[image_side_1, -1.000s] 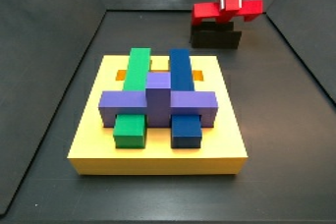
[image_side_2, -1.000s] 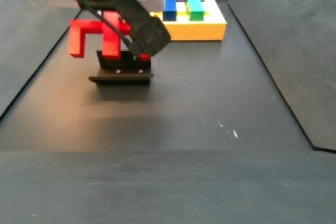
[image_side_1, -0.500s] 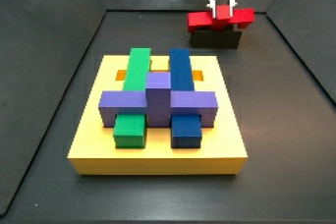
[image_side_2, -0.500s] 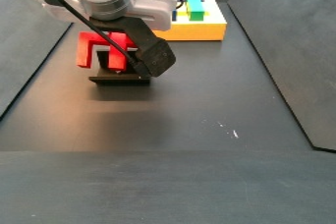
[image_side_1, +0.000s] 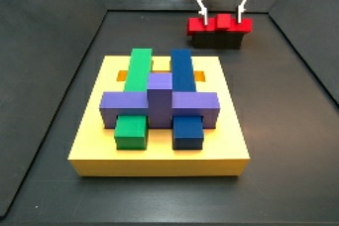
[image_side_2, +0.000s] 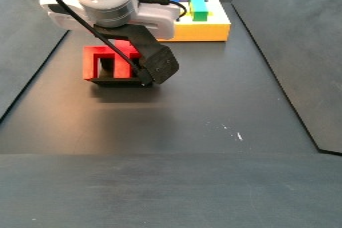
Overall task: Pick up the red object. Move up. Place the red object on the fixture. Regrasp the red object. Move to above the board. Insert the red object.
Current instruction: Regrasp the red object.
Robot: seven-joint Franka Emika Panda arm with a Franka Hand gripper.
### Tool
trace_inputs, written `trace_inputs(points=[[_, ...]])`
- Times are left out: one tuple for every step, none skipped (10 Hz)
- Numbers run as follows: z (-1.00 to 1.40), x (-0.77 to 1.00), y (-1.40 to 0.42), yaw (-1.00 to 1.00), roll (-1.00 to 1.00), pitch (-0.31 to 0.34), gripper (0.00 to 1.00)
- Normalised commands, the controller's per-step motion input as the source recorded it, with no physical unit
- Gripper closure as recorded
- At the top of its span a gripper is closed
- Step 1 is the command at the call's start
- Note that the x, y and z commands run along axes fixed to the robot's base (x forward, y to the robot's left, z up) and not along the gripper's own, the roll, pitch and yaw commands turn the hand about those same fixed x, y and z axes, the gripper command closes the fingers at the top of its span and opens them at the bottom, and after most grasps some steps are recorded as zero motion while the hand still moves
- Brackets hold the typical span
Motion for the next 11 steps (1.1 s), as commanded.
trace_inputs(points=[[0.11, -0.02, 0.00, 0.00, 0.19, -0.003, 0.00], [0.08, -0.06, 0.00, 0.00, 0.32, -0.054, 0.00], [0.07, -0.01, 0.00, 0.00, 0.45, -0.080, 0.00], [0.22, 0.00, 0.00, 0.00, 0.54, 0.000, 0.00], [0.31, 0.08, 0.00, 0.00, 0.53, 0.000, 0.00], [0.31, 0.11, 0.00, 0.00, 0.45, 0.000, 0.00], [0.33, 0.09, 0.00, 0.00, 0.47, 0.000, 0.00], [0.34, 0.09, 0.00, 0.00, 0.51, 0.000, 0.00], [0.34, 0.09, 0.00, 0.01, 0.61, 0.020, 0.00], [0.32, 0.11, -0.02, 0.03, 0.76, 0.040, 0.00], [0.30, 0.11, -0.08, 0.04, 0.95, 0.051, 0.00]])
